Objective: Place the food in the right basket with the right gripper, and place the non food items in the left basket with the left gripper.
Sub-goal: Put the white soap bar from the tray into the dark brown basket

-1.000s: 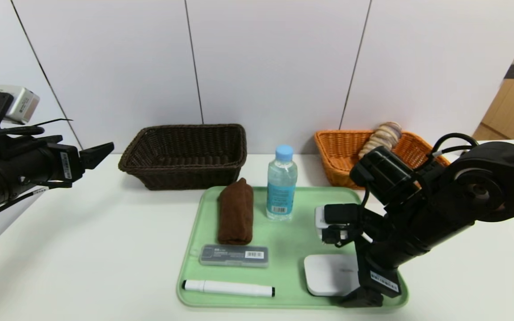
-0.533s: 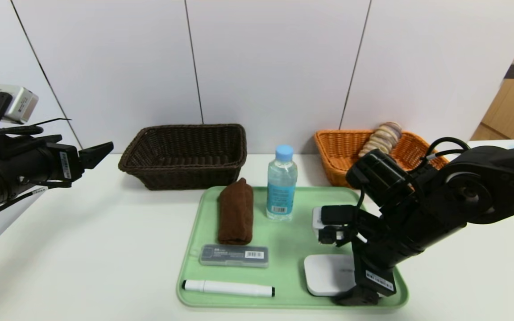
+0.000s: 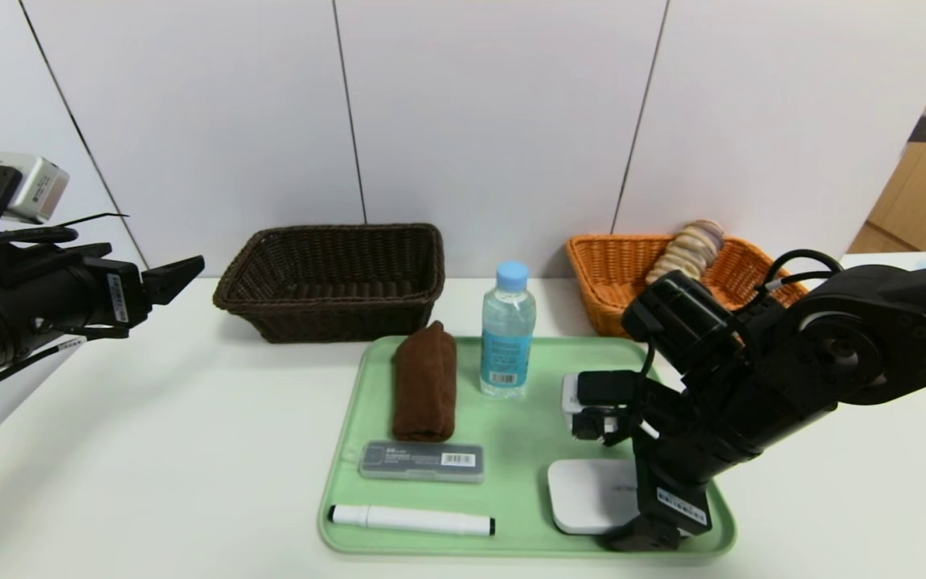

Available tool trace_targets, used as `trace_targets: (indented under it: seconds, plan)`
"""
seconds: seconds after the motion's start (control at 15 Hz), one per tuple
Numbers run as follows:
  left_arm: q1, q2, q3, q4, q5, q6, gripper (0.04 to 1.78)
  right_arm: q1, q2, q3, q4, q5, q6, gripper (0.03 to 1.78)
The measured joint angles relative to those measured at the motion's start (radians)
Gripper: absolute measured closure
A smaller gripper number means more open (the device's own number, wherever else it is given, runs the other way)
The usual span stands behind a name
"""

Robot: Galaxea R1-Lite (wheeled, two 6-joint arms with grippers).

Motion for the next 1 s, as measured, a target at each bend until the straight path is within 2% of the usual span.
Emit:
trace_targets:
  seconds: [0.2, 0.4, 0.47, 1.0]
  plan:
    - [0.0, 0.0, 0.0, 0.0, 0.0, -0.001, 0.13, 0.001, 0.0, 0.0, 0.0, 0.002, 0.037, 0.14]
    - [-0.001, 0.0, 0.0, 0.001, 0.0, -0.001, 0.13, 0.001, -0.002, -0.003, 0.0, -0.001, 0.043, 0.65]
    - [0.0, 0.0, 0.0, 0.0, 0.0, -0.001, 0.13, 0.001, -0.003, -0.003, 0.0, 0.0, 0.043, 0.76]
    - [-0.001, 0.0, 0.0, 0.0, 0.0, -0.004, 0.13, 0.001, -0.02, -0.006, -0.009, 0.01, 0.046, 0.81]
